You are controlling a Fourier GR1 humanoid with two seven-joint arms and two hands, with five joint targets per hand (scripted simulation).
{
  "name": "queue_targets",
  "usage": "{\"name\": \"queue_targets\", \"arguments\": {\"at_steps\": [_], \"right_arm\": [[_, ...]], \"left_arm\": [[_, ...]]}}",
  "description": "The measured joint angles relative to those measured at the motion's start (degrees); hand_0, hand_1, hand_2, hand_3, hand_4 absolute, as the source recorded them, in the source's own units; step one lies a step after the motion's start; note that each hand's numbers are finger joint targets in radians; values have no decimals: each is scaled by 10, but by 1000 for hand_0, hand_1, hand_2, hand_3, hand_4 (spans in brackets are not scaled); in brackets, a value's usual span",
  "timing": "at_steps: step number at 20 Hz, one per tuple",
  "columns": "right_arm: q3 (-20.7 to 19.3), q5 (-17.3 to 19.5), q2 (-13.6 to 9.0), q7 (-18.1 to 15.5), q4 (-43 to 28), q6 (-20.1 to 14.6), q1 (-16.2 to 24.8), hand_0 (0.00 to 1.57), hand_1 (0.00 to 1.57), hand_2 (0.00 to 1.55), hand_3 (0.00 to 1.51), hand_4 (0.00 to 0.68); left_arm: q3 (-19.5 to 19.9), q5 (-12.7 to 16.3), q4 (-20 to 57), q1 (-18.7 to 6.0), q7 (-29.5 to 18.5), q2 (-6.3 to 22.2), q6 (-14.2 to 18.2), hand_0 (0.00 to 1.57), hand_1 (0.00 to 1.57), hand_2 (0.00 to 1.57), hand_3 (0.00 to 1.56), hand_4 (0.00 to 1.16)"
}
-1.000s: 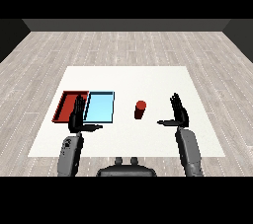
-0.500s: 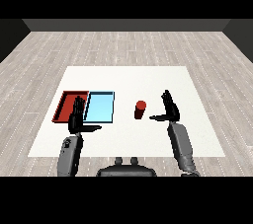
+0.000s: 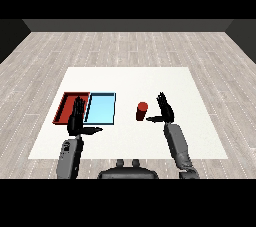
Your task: Pick the red can and put it in the red box
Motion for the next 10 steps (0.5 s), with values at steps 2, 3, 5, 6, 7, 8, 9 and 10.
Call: {"name": "queue_targets", "arguments": {"at_steps": [2, 3, 5, 6, 7, 8, 9, 10], "right_arm": [[-4, -4, 2, -3, 27, 1, -22, 0, 0, 0, 0, 0], [-5, -4, 4, -15, 48, 5, -27, 0, 0, 0, 0, 0], [8, -7, 12, -17, 45, -1, -20, 0, 0, 0, 0, 0], [17, -11, 15, -15, 43, -5, -17, 0, 0, 0, 0, 0], [24, -16, 18, -24, 59, -13, -26, 0, 0, 0, 0, 0], [27, -17, 20, -25, 59, -13, -21, 0, 0, 0, 0, 0], [23, -18, 21, -33, 75, -10, -27, 0, 0, 0, 0, 0], [21, -20, 19, -31, 83, -6, -33, 0, 0, 0, 0, 0]], "left_arm": [[3, 2, 0, -8, 8, 1, 3, 0, 0, 0, 0, 0], [5, 4, 5, -10, 5, 2, 1, 0, 0, 0, 0, 0], [3, 4, -4, -1, 6, 2, -1, 0, 0, 0, 0, 0], [-1, 1, -10, 5, 5, -1, 2, 0, 0, 0, 0, 0], [-2, 0, -8, 2, 6, -3, 4, 0, 0, 0, 0, 0], [3, 2, 12, -4, -8, -2, -1, 0, 0, 0, 0, 0], [9, 5, 24, -13, -11, 2, -2, 0, 0, 0, 0, 0], [6, 3, 19, -10, -11, 0, 0, 0, 0, 0, 0, 0]]}}
